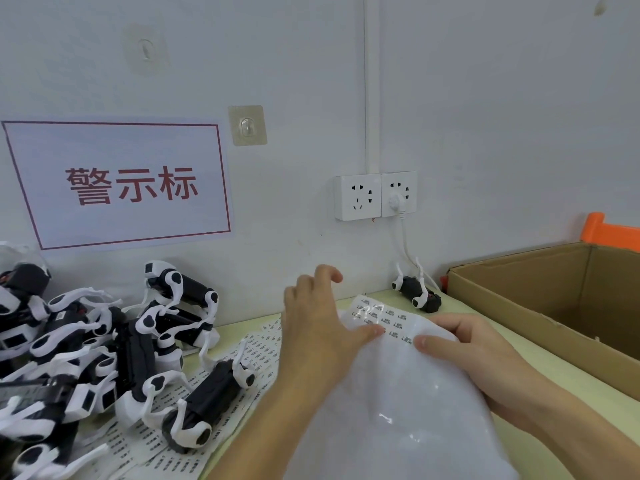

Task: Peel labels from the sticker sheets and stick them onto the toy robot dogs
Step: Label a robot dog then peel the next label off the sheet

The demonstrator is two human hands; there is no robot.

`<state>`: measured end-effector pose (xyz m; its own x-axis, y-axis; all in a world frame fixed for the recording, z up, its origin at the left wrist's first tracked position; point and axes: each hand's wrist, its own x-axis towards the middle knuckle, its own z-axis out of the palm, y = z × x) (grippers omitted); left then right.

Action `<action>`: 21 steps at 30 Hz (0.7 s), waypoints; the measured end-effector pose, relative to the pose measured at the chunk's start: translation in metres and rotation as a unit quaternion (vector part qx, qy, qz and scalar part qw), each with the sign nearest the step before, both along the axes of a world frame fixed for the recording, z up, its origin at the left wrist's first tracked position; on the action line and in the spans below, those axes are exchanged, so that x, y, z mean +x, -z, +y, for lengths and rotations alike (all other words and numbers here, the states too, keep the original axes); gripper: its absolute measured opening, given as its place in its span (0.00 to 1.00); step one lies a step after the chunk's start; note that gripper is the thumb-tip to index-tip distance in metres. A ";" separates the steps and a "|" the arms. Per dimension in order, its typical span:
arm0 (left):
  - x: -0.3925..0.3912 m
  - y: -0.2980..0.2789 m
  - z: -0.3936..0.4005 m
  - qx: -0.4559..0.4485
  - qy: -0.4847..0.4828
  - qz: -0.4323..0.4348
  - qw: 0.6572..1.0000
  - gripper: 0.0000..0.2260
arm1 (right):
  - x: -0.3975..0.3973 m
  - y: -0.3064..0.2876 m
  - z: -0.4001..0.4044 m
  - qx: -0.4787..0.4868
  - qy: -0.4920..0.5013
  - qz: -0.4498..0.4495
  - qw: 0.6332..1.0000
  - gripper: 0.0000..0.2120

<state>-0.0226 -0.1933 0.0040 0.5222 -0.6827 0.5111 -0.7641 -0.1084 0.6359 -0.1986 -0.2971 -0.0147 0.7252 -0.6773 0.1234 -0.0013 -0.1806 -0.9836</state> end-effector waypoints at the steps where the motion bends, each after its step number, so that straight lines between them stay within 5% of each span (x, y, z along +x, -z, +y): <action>1: -0.008 0.002 -0.002 -0.021 -0.003 -0.037 0.999 0.21 | 0.002 0.001 0.001 -0.001 0.014 -0.002 1.000 0.18; 6: -0.040 0.020 -0.012 -0.039 0.082 0.041 0.995 0.07 | 0.007 0.006 0.002 0.008 0.064 -0.013 0.998 0.07; 21: -0.047 0.021 -0.008 -0.076 0.079 0.152 0.982 0.06 | 0.015 0.010 0.013 -0.084 0.105 -0.027 0.991 0.08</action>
<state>-0.0700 -0.2015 -0.0170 0.5596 -0.6964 0.4494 -0.5356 0.1100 0.8373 -0.1837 -0.2837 -0.0246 0.5593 -0.7793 0.2826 -0.0037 -0.3433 -0.9392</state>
